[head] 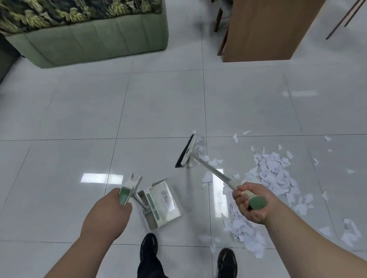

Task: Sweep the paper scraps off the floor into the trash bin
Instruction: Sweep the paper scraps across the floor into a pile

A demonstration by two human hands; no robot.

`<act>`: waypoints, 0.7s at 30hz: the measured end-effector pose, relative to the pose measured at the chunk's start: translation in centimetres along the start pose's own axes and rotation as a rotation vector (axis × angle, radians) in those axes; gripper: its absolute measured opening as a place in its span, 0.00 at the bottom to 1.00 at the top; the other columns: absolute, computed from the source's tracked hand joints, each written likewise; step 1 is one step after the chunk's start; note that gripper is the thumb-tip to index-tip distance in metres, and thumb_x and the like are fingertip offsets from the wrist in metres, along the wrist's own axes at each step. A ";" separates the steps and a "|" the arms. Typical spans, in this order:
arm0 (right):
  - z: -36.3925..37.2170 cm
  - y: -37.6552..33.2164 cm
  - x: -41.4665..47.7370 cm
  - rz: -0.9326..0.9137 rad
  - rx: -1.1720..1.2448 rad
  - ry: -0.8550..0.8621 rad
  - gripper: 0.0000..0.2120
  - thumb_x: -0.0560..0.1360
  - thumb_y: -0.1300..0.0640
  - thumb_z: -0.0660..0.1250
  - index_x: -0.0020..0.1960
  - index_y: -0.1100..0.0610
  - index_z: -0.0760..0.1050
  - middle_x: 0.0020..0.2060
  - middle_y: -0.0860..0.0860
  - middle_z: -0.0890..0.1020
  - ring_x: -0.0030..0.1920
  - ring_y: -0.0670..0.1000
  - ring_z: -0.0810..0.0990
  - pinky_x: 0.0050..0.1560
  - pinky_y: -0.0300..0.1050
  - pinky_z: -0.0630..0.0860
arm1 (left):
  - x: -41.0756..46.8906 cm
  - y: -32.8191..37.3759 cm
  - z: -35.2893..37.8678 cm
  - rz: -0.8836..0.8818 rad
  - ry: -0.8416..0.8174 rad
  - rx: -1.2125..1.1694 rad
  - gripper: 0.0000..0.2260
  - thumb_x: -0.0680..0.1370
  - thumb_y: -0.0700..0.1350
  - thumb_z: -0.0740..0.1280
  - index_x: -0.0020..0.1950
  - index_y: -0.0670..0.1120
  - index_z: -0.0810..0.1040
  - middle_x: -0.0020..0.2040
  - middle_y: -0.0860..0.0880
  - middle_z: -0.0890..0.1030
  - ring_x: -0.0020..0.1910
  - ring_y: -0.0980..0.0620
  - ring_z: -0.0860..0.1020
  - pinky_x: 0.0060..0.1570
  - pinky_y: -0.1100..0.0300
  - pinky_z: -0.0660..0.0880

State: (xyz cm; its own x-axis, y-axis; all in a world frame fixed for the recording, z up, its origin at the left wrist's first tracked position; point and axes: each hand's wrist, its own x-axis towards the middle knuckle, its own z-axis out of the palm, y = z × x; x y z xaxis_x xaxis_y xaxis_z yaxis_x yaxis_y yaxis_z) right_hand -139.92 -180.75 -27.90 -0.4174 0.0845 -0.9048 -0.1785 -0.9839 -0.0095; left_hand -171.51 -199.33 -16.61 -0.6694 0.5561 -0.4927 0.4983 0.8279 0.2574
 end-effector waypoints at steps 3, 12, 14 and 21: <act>-4.5 -1.5 -4.3 -0.049 0.020 0.059 0.14 0.70 0.63 0.64 0.54 0.58 0.68 0.30 0.51 0.73 0.19 0.46 0.72 0.17 0.36 0.70 | -2.5 2.1 1.7 0.002 0.010 0.007 0.06 0.79 0.43 0.62 0.52 0.52 0.76 0.39 0.48 0.80 0.37 0.49 0.78 0.34 0.58 0.69; -8.6 -2.1 -13.2 -0.159 -0.101 0.180 0.19 0.69 0.65 0.64 0.59 0.59 0.69 0.30 0.52 0.73 0.20 0.48 0.72 0.17 0.38 0.72 | -9.2 4.7 5.3 0.060 0.012 -0.010 0.07 0.79 0.43 0.61 0.53 0.53 0.74 0.40 0.50 0.79 0.37 0.50 0.78 0.33 0.59 0.69; -7.8 -0.8 -14.1 -0.169 -0.147 0.188 0.19 0.69 0.65 0.64 0.59 0.59 0.69 0.30 0.52 0.74 0.20 0.48 0.73 0.17 0.38 0.72 | -10.6 3.8 5.6 0.055 0.012 -0.014 0.08 0.79 0.42 0.60 0.54 0.53 0.74 0.40 0.49 0.79 0.37 0.49 0.78 0.33 0.59 0.69; -7.1 6.8 -15.8 -0.121 -0.316 0.143 0.13 0.71 0.64 0.62 0.55 0.58 0.69 0.30 0.51 0.74 0.20 0.48 0.70 0.16 0.36 0.67 | -17.0 -3.6 6.7 -0.008 0.045 -0.086 0.10 0.77 0.41 0.60 0.52 0.56 0.72 0.39 0.48 0.80 0.36 0.47 0.79 0.34 0.58 0.73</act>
State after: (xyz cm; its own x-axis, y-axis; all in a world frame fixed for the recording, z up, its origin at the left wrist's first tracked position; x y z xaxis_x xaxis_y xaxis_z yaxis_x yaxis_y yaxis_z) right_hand -128.20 -189.90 -16.74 -0.2774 0.2021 -0.9392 0.0745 -0.9702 -0.2308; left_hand -158.27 -212.22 -14.73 -0.6981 0.5503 -0.4580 0.4447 0.8346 0.3251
